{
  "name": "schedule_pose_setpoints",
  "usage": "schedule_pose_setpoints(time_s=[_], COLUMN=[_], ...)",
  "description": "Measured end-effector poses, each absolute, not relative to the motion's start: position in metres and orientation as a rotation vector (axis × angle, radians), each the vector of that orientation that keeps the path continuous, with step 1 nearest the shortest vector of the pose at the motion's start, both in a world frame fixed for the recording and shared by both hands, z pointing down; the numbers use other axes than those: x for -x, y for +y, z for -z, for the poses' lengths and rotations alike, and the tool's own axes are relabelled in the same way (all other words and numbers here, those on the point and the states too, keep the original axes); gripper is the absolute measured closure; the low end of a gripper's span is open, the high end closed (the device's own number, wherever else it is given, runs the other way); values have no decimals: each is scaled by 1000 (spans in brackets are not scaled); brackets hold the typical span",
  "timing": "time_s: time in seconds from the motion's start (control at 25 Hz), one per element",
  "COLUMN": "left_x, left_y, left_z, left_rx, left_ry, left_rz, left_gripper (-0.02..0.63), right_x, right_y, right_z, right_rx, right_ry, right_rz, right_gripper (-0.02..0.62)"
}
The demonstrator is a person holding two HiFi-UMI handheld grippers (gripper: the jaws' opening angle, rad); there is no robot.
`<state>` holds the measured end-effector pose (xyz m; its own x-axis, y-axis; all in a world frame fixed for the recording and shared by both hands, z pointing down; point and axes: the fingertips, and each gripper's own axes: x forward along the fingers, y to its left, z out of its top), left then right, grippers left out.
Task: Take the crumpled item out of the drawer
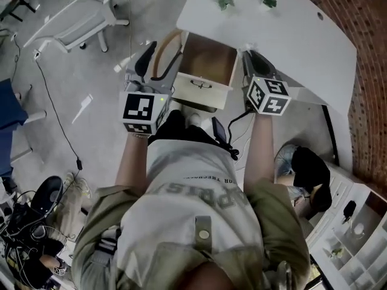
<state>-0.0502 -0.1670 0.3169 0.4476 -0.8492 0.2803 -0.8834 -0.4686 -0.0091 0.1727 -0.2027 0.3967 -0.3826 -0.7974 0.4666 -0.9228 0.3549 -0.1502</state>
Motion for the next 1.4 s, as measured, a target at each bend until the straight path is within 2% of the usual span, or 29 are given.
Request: schedule_pose_setpoints(time_s=[0.24,0.4,0.88,1.4], left_x=[31,30,38,49], left_y=[-174,-175,-163,-162], left_z=[-270,-251,-225,-204], left_rx=[-2649,-2690,-2714,-2733], left_ry=[-1545,-1565,-1632,-1709], left_rz=[-268,-218,-116,-103], left_gripper=[385,451,594,598], right_x=[-200,-213,-221,-227], right_y=[-174,-147,-71,-63], right_z=[-301,-250,-177,-146], right_rx=[-1788,-1965,-2222,-2280], right_ry=[-2416,-2430,-2405,-2417], right_rz=[-413,-273,58,198], right_gripper=[538,538,538,538])
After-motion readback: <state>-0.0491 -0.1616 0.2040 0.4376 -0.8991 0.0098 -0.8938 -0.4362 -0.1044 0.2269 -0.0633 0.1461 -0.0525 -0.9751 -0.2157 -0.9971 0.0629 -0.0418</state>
